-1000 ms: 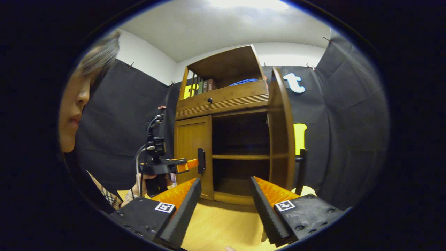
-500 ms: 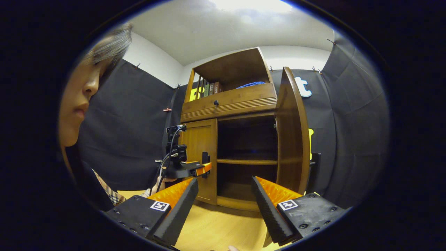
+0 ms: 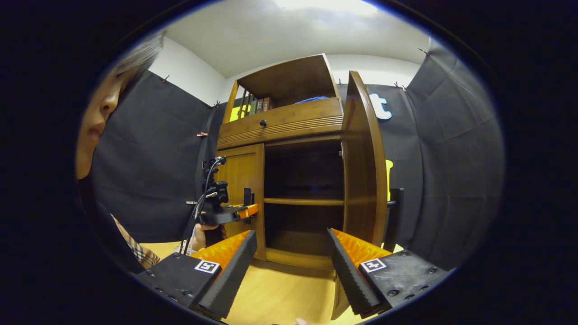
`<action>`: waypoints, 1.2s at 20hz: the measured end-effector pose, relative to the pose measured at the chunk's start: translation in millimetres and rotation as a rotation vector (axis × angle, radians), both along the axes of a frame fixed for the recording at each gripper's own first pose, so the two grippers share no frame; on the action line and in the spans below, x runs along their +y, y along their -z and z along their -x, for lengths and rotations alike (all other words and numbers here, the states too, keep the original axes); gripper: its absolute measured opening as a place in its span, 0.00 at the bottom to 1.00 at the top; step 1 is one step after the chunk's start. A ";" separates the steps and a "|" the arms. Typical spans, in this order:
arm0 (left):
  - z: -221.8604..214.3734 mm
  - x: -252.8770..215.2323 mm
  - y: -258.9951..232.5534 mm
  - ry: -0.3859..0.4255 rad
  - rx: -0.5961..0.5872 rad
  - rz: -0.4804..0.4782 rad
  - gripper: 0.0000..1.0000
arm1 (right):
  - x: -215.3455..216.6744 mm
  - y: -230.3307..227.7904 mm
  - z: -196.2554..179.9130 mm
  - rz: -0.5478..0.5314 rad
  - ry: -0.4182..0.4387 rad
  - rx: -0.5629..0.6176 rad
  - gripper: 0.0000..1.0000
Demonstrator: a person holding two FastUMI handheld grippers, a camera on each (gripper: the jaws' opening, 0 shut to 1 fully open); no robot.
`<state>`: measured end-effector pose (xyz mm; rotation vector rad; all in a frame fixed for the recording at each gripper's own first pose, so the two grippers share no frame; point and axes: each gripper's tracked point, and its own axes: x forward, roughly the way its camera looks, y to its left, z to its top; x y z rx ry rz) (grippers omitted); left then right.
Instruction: Open the right door of the double-door shoe cabinet with the right hand, and open the left door with the left hand.
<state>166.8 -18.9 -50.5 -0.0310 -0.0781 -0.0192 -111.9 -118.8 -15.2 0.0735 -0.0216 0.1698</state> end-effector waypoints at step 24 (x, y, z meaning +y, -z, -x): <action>143.5 39.8 -4.8 0.190 0.098 0.018 0.32 | 69.7 6.5 0.1 -0.006 -0.078 0.011 0.97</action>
